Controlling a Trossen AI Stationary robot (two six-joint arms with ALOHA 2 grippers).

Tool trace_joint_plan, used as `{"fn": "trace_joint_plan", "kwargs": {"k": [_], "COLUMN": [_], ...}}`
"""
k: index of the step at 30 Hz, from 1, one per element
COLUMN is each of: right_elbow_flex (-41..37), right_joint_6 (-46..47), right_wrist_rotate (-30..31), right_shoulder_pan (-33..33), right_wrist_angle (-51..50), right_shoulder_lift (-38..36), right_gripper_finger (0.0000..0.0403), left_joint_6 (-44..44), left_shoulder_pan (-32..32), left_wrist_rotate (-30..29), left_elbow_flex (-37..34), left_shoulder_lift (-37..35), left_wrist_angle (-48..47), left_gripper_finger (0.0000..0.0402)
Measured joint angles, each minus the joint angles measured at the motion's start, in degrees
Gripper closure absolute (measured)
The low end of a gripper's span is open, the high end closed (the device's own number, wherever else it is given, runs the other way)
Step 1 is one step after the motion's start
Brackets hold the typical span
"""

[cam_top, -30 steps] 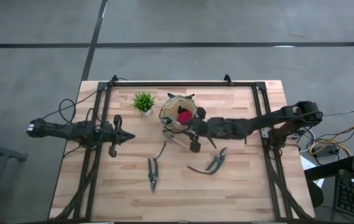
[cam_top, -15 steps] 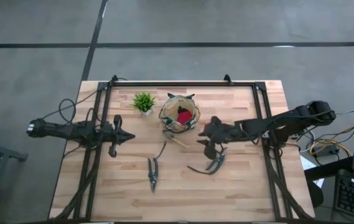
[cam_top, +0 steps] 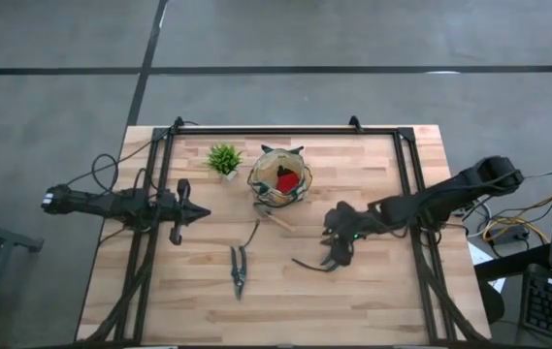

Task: Pick & Place Garden tools in Gardening bag
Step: Put the top green shear scissors into the white gardening bag

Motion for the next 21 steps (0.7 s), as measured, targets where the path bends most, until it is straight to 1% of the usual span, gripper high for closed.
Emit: {"fn": "trace_joint_plan", "kwargs": {"k": [3, 7, 9, 16, 21], "right_elbow_flex": [0.22, 2.76, 4.68, 12.57, 18.29], "right_joint_6": [-3.22, -6.19, -6.79, -8.80, -10.43], "right_wrist_rotate": [0.69, 5.11, 6.15, 6.01, 5.44], "right_shoulder_pan": [2.58, 4.69, 5.04, 5.38, 6.16], "right_wrist_angle": [5.41, 9.84, 9.50, 7.08, 5.67], "right_shoulder_lift": [4.23, 10.15, 13.06, 22.79, 28.08], "right_gripper_finger": [0.0270, 0.0269, 0.0270, 0.0264, 0.0259], "left_joint_6": [0.00, 0.00, 0.00, -0.01, 0.00], "left_shoulder_pan": [0.00, 0.00, 0.02, 0.01, 0.02], "left_wrist_rotate": [0.00, 0.00, -0.02, -0.01, 0.00], "left_elbow_flex": [0.00, 0.00, 0.00, 0.00, 0.00], "left_shoulder_lift": [0.01, 0.20, 0.40, 0.71, 0.68], "left_wrist_angle": [-0.02, -0.06, 0.09, -0.46, -0.58], "left_gripper_finger": [0.0392, 0.0392, 0.0392, 0.0392, 0.0392]}}
